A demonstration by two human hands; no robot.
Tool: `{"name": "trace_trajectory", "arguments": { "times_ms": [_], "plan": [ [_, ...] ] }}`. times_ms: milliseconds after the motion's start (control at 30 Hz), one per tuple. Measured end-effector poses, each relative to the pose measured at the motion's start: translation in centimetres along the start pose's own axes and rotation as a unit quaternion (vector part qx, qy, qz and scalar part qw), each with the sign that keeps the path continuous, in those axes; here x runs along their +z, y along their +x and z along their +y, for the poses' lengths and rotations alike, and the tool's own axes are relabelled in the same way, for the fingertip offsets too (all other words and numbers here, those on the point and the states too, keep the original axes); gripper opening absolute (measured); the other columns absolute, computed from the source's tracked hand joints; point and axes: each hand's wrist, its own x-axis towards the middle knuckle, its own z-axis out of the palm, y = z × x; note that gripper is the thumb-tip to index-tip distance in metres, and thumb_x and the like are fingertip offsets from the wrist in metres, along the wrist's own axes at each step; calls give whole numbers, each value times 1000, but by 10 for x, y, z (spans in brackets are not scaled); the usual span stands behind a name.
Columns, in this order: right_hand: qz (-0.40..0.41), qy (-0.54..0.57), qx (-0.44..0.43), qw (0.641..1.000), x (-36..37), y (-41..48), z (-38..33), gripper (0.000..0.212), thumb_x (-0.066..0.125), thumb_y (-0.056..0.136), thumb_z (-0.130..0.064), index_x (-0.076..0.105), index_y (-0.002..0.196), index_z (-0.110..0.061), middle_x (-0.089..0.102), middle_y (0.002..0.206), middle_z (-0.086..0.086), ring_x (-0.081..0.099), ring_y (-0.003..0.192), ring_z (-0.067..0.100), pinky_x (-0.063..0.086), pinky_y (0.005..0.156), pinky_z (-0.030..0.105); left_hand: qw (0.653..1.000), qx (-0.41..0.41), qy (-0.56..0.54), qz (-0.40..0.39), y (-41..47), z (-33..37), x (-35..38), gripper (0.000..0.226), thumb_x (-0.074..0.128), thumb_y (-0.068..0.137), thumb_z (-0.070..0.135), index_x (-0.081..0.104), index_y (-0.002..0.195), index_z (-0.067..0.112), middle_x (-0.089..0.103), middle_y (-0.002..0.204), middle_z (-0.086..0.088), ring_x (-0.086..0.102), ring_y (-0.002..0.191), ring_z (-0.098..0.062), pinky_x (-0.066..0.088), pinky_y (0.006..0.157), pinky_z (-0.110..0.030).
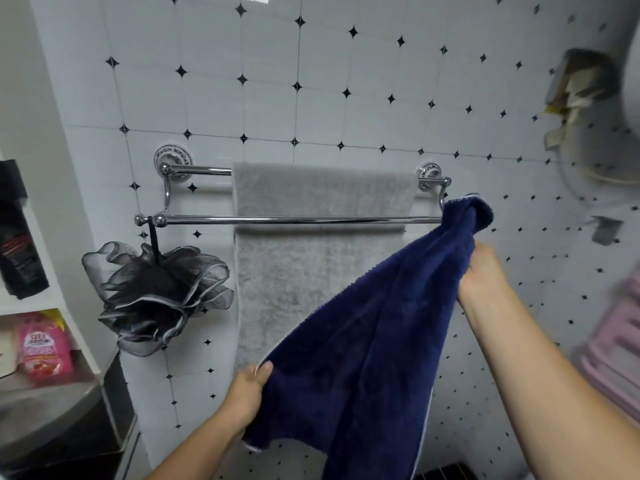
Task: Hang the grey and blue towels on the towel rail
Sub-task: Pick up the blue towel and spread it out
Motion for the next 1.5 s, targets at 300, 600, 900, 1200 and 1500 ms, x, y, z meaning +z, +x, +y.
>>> {"name": "trace_trajectory", "arguments": {
  "times_ms": [300, 600, 900, 1200, 1500],
  "plan": [
    [139, 55, -50, 988, -12, -5, 20, 11, 60, 90, -21, 60, 101, -19, 61, 88, -1, 59, 75, 16, 52, 69, 32, 967, -103, -231, -30, -9, 102, 4, 28, 48, 101, 16, 63, 84, -1, 73, 65, -17, 68, 63, -29, 58, 50, -34],
    [-321, -188, -190, 909, 48, -123, 90, 46, 73, 79, -36, 58, 122, -32, 71, 112, -17, 65, 103, -2, 48, 81, 10, 957, 2, -264, -116, -56, 191, 42, 14, 53, 94, 0, 59, 97, -12, 61, 85, -24, 61, 73, -33, 56, 67, -42],
    [-197, -240, -187, 932, 56, -128, 104, 12, 65, 86, -26, 71, 84, -16, 74, 77, 3, 70, 72, 16, 54, 64, 31, 950, 187, -209, -135, -90, 151, 35, 14, 76, 77, 10, 69, 83, 0, 69, 70, -15, 66, 65, -25, 57, 65, -31],
    [-37, -104, -42, 993, 40, -91, 121, 23, 53, 93, -17, 63, 73, -14, 59, 66, 6, 53, 63, 21, 47, 63, 35, 975, 126, -165, 75, -72, 131, 2, 19, 72, 84, 10, 68, 86, -8, 69, 68, -9, 65, 63, -19, 53, 54, -25],
    [-144, -204, -244, 937, 74, -155, 128, 27, 52, 97, -14, 71, 108, -30, 50, 95, -4, 53, 81, -9, 40, 74, 6, 976, 98, -194, 5, -100, 115, 48, 19, 57, 91, 4, 73, 83, -3, 71, 76, -19, 66, 68, -23, 51, 59, -29]
  ]
}}
